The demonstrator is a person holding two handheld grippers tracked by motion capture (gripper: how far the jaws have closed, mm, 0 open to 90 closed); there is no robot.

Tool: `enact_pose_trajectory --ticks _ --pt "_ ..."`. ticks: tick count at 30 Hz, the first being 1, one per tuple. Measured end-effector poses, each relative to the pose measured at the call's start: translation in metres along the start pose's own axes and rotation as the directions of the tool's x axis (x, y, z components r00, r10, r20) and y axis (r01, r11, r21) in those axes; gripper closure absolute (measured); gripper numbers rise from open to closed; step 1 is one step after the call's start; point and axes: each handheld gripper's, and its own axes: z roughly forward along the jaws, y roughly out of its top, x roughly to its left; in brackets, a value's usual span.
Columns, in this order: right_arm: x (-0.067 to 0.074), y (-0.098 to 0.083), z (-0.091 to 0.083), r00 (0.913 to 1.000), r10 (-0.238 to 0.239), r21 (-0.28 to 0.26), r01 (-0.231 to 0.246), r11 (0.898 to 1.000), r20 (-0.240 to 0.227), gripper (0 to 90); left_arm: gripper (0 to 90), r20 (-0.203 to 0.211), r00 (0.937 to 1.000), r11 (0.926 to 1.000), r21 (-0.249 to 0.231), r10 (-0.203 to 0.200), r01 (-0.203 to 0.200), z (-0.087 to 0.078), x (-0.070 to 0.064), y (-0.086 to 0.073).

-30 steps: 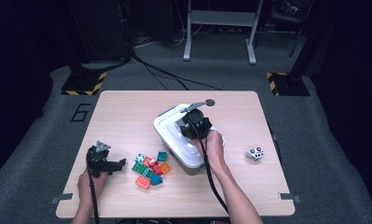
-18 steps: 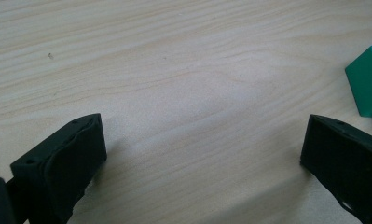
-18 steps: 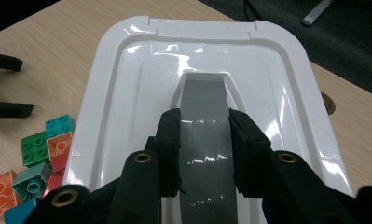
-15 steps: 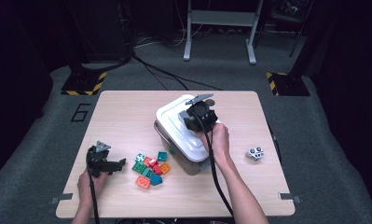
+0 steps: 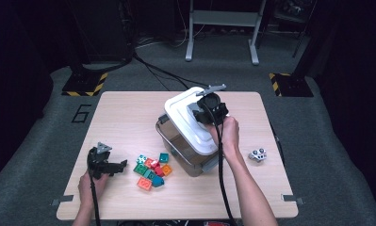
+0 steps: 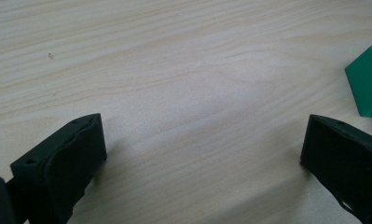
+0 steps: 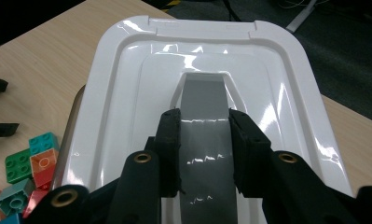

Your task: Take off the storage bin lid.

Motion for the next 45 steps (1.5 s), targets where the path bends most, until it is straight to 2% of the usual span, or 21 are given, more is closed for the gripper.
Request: enact_pose_trajectory --ticks 11,20,26,29,36,45 --pt "-0.023 0.01 -0.006 0.9986 0.03 -0.006 -0.03 1.0 0.043 67.3 0.0 -0.001 1.0 1.0 -0.005 0.0 0.0 0.0 0.0 0.0" --pt "-0.04 0.012 -0.008 0.997 0.04 -0.008 -0.04 0.999 0.065 67.3 0.0 0.0 1.0 1.0 0.001 0.0 0.0 0.0 0.0 0.0" --pt "-0.056 0.012 -0.011 0.995 0.054 0.0 -0.054 0.999 0.085 67.3 0.0 0.001 1.0 1.0 -0.003 0.001 -0.001 0.0 0.0 0.0" --pt "-0.065 0.012 -0.015 0.9931 0.072 -0.016 -0.071 0.997 0.093 67.3 0.0 0.001 1.0 1.0 -0.003 0.002 -0.002 0.0 0.0 0.0" --pt "-0.086 0.008 -0.017 0.987 0.107 -0.011 -0.106 0.994 0.12 67.3 0.0 0.002 1.0 1.0 -0.002 0.002 -0.002 0.0 0.0 0.0" --pt "-0.109 -0.002 -0.011 0.979 0.143 -0.006 -0.144 0.99 0.145 67.2 0.0 0.002 1.0 1.0 -0.003 0.002 -0.002 0.0 0.0 0.0"
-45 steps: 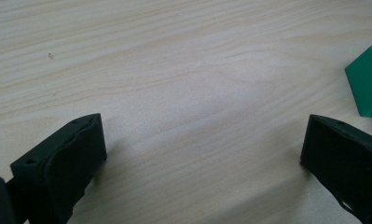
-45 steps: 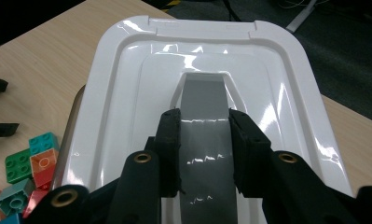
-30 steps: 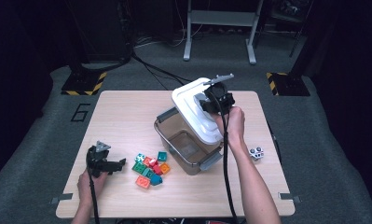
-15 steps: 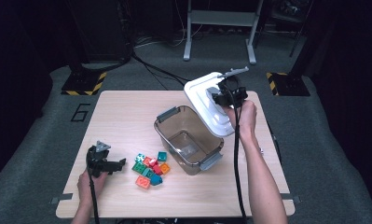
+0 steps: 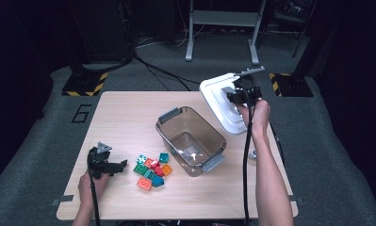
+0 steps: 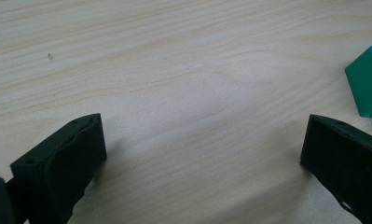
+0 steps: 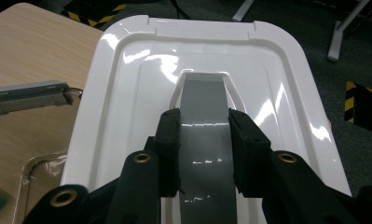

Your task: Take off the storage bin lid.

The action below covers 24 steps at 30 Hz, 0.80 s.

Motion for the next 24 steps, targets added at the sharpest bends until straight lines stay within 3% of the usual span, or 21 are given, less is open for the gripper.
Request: enact_pose_trajectory --ticks 7,12,16,24 --pt "-0.004 -0.005 0.016 0.9996 -0.01 0.016 0.009 1.0 0.026 67.2 0.0 0.0 1.0 1.0 0.0 0.0 0.0 0.0 0.0 0.0" --pt "-0.008 -0.011 0.031 0.9992 0.011 0.035 -0.012 0.999 0.038 67.2 0.0 0.0 1.0 1.0 0.0 0.001 -0.001 0.0 0.0 0.0" --pt "-0.01 -0.016 0.045 0.9987 -0.01 0.053 0.007 0.999 0.051 67.2 0.0 0.0 1.0 1.0 0.0 0.0 0.0 0.0 0.0 0.0" --pt "-0.01 -0.028 0.069 0.997 0.011 0.072 -0.016 0.997 0.076 67.2 0.0 0.0 1.0 1.0 0.0 0.001 -0.001 0.0 0.0 0.0"
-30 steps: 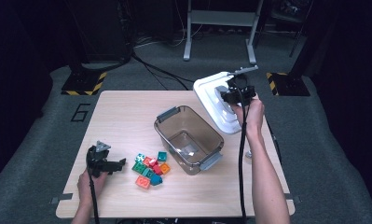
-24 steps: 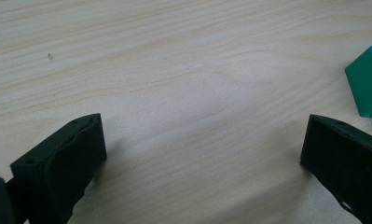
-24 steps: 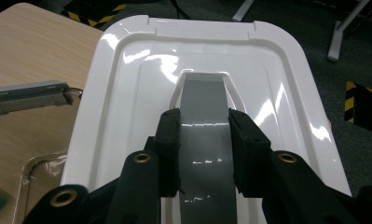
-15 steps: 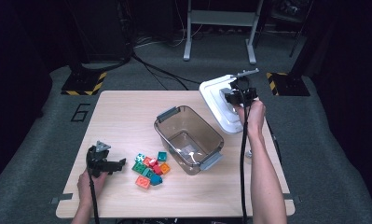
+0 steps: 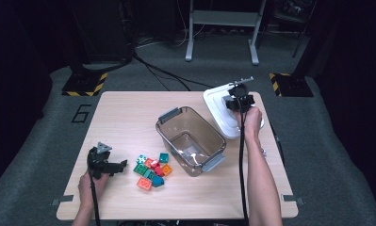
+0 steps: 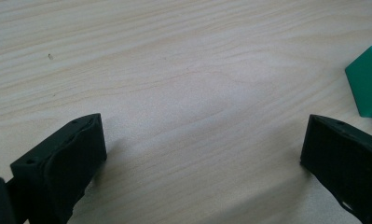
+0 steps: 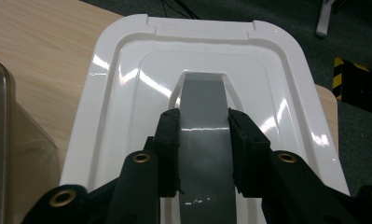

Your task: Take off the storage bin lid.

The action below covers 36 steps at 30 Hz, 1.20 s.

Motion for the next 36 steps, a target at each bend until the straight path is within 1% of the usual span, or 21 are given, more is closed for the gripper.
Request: enact_pose_trajectory --ticks 1,2,3,6,7,9,10,13,14,16,18,21,23,26,27,29,31,32,34,35,36 --pt "0.0 -0.001 0.002 1.0 0.007 0.008 -0.007 1.0 0.001 67.2 0.0 0.0 1.0 1.0 0.0 0.0 0.0 0.0 0.0 0.0" --pt "0.0 -0.002 0.005 1.0 -0.002 0.005 0.002 1.0 0.004 67.1 0.0 0.0 1.0 1.0 0.0 0.0 0.0 0.0 0.0 0.0" --pt "-0.001 -0.004 0.01 0.9999 0.009 0.009 -0.009 1.0 0.005 67.1 0.0 0.0 1.0 1.0 0.0 0.0 0.0 0.0 0.0 0.0" --pt "-0.002 -0.006 0.015 0.9999 0.011 0.007 -0.011 1.0 0.004 67.1 0.0 0.0 1.0 1.0 0.0 0.001 -0.001 0.0 0.0 0.0" --pt "-0.002 -0.007 0.017 0.9996 0.028 0.024 -0.028 0.999 -0.003 67.1 0.0 0.0 1.0 1.0 0.0 0.001 -0.001 0.0 0.0 0.0" --pt "-0.003 -0.009 0.022 0.9991 0.038 0.021 -0.038 0.999 -0.016 67.1 0.0 0.0 1.0 1.0 0.0 0.001 -0.001 0.0 0.0 0.0" --pt "-0.003 -0.011 0.024 0.999 0.042 0.024 -0.042 0.999 -0.015 67.1 0.0 0.001 1.0 1.0 0.0 0.001 -0.001 0.0 0.0 0.0" --pt "0.0 -0.016 0.032 0.9988 0.045 0.041 -0.044 0.998 -0.021 67.1 0.0 0.0 1.0 1.0 0.0 0.001 -0.001 0.0 0.0 0.0" --pt "0.0 -0.018 0.035 0.9988 0.04 0.041 -0.039 0.998 -0.028 67.0 0.0 0.0 1.0 1.0 0.0 0.001 -0.001 0.0 0.0 0.0" --pt "0.001 -0.023 0.041 0.9977 0.051 0.046 -0.049 0.998 -0.045 67.0 0.0 0.0 1.0 1.0 0.0 0.002 -0.002 0.0 0.0 0.0" --pt "0.002 -0.027 0.048 0.9977 0.053 0.054 -0.051 0.997 -0.041 67.0 0.0 0.0 1.0 1.0 0.0 0.001 -0.001 0.0 0.0 0.0" --pt "0.003 -0.035 0.059 0.9973 0.055 0.071 -0.052 0.996 -0.048 67.0 0.0 0.0 1.0 1.0 0.0 0.002 -0.002 0.0 0.0 0.0" --pt "0.003 -0.039 0.063 0.9958 0.076 0.079 -0.071 0.994 -0.052 67.0 0.0 0.0 1.0 1.0 0.0 0.002 -0.002 0.0 0.0 0.0" --pt "0.002 -0.044 0.07 0.994 0.086 0.081 -0.08 0.993 -0.067 66.9 0.0 0.001 1.0 1.0 0.0 0.002 -0.002 0.0 0.0 0.0" --pt "0.004 -0.048 0.074 0.9937 0.086 0.093 -0.079 0.993 -0.073 66.9 0.0 0.0 1.0 1.0 0.0 0.002 -0.002 0.0 0.0 0.0" --pt "0.006 -0.049 0.076 0.9934 0.092 0.101 -0.085 0.991 -0.069 66.9 0.0 0.0 1.0 1.0 0.0 0.002 -0.002 0.0 0.0 0.0" --pt "0.007 -0.052 0.08 0.9931 0.088 0.103 -0.08 0.991 -0.078 66.9 0.0 0.0 1.0 1.0 0.0 0.001 -0.001 0.0 0.0 0.0" --pt "0.009 -0.052 0.082 0.9909 0.102 0.116 -0.092 0.989 -0.087 66.8 0.0 0.001 1.0 1.0 0.0 0.002 -0.002 0.0 0.0 0.0" --pt "0.01 -0.054 0.085 0.9897 0.112 0.125 -0.1 0.987 -0.09 66.7 0.0 0.0 1.0 1.0 0.0 0.001 -0.001 0.0 0.0 0.0" --pt "0.009 -0.054 0.087 0.9899 0.103 0.125 -0.09 0.988 -0.098 66.6 0.0 0.001 1.0 1.0 0.0 0.001 -0.001 0.0 0.0 0.0" --pt "0.009 -0.055 0.087 0.9894 0.105 0.13 -0.091 0.987 -0.1 66.4 0.0 0.0 1.0 1.0 0.0 0.001 -0.001 0.0 0.0 0.0"
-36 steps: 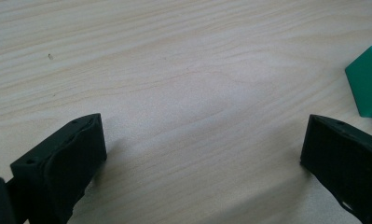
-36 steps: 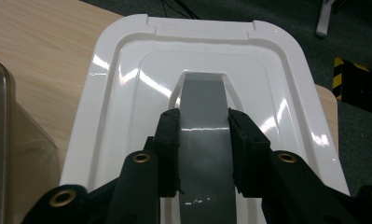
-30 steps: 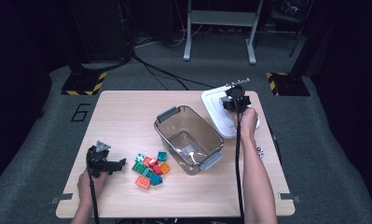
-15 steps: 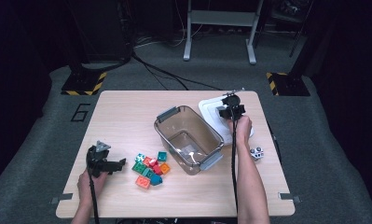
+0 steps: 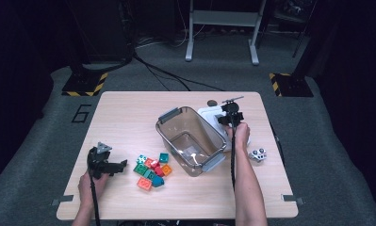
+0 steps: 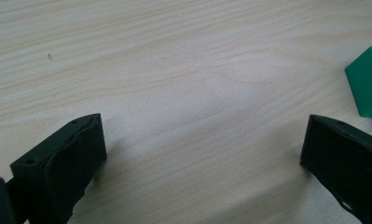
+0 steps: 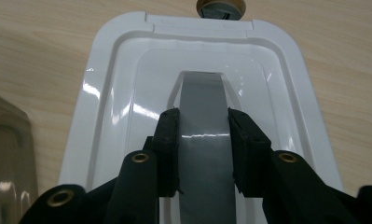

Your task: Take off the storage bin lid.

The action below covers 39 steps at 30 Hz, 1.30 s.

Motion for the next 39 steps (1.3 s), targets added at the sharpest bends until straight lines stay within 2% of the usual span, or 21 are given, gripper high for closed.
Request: enact_pose_trajectory --ticks 3,6,10,14,17,20,25,27,33,39 --pt "0.0 -0.001 0.001 0.9998 -0.001 0.014 0.001 1.0 -0.019 65.3 0.0 0.0 1.0 1.0 0.0 0.0 0.0 0.0 0.0 0.0" --pt "-0.001 -0.002 -0.002 0.9997 0.003 0.003 -0.003 1.0 -0.024 59.9 0.0 0.0 1.0 1.0 0.0 0.0 0.0 0.0 0.0 0.0" --pt "-0.004 -0.001 -0.012 0.9995 0.008 -0.019 -0.009 1.0 -0.029 45.8 0.0 0.0 1.0 1.0 0.0 0.0 0.0 0.0 0.0 0.0" --pt "-0.01 -0.001 -0.028 0.999 0.021 -0.022 -0.021 1.0 -0.038 33.0 0.0 0.0 1.0 1.0 0.0 0.0 0.0 0.0 0.0 0.0" --pt "-0.015 -0.004 -0.045 0.9981 0.028 -0.05 -0.031 0.998 -0.055 24.9 0.0 0.0 1.0 1.0 0.0 0.0 0.0 0.0 0.0 0.0" --pt "-0.019 -0.01 -0.06 0.9985 -0.007 -0.059 0.003 0.998 -0.055 18.2 0.0 0.0 1.0 1.0 0.0 0.001 -0.001 0.0 0.0 0.0" --pt "-0.025 -0.026 -0.077 0.998 -0.053 -0.038 0.052 0.998 -0.034 9.7 0.0 0.0 1.0 1.0 -0.002 -0.003 0.003 0.0 0.0 0.0" --pt "-0.03 -0.036 -0.082 0.9984 -0.049 -0.025 0.048 0.999 -0.03 6.8 0.0 0.0 1.0 1.0 0.0 -0.001 0.001 0.0 0.0 0.0" --pt "-0.046 -0.063 -0.095 0.9996 0.003 -0.012 -0.003 1.0 -0.028 0.3 0.0 0.0 1.0 1.0 -0.001 -0.001 0.001 0.0 0.0 0.0" --pt "-0.059 -0.094 -0.1 0.9989 0.047 0.03 -0.047 0.998 -0.005 0.0 0.0 0.0 1.0 1.0 0.0 0.0 0.0 0.0 0.0 0.0"
